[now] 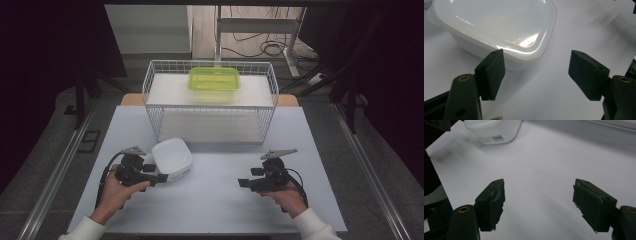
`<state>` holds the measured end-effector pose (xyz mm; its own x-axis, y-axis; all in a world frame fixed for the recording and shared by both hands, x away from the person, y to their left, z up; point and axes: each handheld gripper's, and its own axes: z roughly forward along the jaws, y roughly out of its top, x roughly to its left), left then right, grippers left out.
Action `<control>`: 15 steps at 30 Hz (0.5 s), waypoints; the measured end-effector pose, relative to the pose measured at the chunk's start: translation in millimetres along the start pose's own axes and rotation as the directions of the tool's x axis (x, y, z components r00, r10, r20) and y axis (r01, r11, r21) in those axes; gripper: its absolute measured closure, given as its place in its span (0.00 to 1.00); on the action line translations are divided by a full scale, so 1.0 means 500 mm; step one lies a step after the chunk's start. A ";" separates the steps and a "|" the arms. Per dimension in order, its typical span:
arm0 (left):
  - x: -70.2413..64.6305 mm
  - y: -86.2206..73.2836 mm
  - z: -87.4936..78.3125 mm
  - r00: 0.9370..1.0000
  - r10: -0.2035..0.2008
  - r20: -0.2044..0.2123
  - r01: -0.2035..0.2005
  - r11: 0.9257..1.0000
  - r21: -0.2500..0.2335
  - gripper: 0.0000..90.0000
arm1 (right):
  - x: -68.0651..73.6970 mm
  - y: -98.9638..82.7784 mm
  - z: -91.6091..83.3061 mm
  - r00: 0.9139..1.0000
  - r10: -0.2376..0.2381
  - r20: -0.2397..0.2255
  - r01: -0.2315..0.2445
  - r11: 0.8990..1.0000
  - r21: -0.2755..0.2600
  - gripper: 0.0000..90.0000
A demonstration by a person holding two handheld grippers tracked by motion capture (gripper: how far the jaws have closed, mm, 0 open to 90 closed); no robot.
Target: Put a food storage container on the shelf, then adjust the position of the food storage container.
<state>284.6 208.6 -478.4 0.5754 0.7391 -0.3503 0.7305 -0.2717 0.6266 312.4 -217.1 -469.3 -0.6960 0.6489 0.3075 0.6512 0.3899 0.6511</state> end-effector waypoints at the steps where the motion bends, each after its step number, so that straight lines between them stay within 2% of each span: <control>1: 0.000 0.000 0.000 1.000 0.000 0.000 0.000 1.000 0.000 0.32 | 0.000 0.000 0.000 1.000 0.000 0.000 0.000 1.000 0.000 0.28; 6: 0.000 -0.001 -0.008 1.000 -0.006 -0.007 0.006 1.000 -0.022 0.32 | -0.005 -0.001 -0.005 1.000 0.018 -0.003 -0.018 1.000 -0.013 0.28; 15: 0.007 -0.005 -0.022 0.999 -0.030 -0.030 0.028 0.998 -0.052 0.31 | -0.001 0.001 0.007 1.000 0.007 -0.015 -0.007 1.000 0.005 0.28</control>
<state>280.9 218.7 -473.8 0.5420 0.7650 -0.3478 0.7265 -0.2184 0.6516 314.0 -214.8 -471.6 -0.6961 0.6415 0.3223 0.6572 0.3886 0.6458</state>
